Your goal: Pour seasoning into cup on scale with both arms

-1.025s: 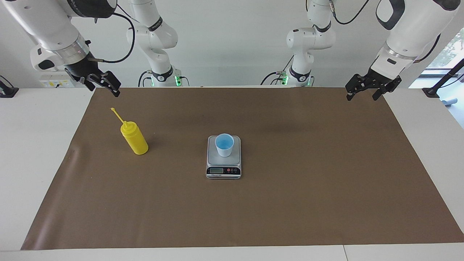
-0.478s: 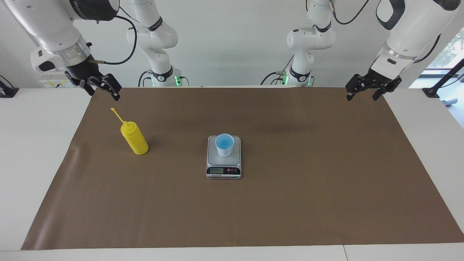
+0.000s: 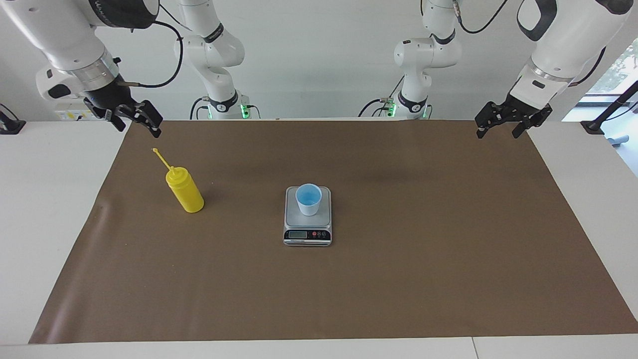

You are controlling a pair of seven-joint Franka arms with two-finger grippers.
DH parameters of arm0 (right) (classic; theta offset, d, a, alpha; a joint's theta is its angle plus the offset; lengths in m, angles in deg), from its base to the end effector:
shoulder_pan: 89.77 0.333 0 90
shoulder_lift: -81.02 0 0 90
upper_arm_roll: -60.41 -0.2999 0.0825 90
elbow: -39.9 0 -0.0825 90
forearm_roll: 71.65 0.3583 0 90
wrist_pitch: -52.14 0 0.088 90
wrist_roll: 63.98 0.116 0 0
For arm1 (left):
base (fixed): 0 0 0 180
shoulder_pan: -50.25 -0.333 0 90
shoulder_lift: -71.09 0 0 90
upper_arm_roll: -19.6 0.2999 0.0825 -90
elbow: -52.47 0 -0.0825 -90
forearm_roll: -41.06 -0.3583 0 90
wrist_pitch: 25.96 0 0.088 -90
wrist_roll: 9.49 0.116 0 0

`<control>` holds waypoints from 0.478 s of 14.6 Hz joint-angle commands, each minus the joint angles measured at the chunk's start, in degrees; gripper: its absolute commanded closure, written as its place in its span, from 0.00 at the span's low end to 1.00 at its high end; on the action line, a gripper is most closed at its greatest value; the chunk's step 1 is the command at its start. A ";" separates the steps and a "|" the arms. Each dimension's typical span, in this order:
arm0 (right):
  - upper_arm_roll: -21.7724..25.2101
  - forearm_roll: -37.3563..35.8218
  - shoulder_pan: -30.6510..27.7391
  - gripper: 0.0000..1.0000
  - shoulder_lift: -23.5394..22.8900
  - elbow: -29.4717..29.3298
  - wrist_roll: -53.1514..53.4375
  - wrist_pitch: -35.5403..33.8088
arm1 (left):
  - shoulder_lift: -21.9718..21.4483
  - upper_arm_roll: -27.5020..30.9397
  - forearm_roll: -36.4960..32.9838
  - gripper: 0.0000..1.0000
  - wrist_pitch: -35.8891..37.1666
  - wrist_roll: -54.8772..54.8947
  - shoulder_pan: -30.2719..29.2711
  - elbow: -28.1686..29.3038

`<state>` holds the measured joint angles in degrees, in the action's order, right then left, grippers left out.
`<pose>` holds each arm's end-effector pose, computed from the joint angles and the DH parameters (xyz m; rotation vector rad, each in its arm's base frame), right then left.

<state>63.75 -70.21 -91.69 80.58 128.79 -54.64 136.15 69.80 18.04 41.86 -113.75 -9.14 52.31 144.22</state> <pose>0.5171 -0.0443 0.5953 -3.0919 0.3938 0.1461 0.5160 -0.0345 0.5943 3.1268 -0.1087 -0.0735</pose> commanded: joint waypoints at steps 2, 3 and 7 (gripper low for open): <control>-0.27 -0.21 -0.54 0.00 0.18 1.37 -1.52 0.28 | -1.60 -0.02 -0.53 0.00 -0.18 0.27 -0.03 1.67; -0.27 -0.21 -0.63 0.00 0.00 1.37 -1.61 0.45 | -1.52 0.06 -0.53 0.00 -0.36 0.27 -0.12 1.67; -0.18 -0.21 -1.16 0.00 0.00 2.16 -2.92 1.59 | -1.60 -0.02 -0.53 0.00 -0.53 0.27 -0.12 1.76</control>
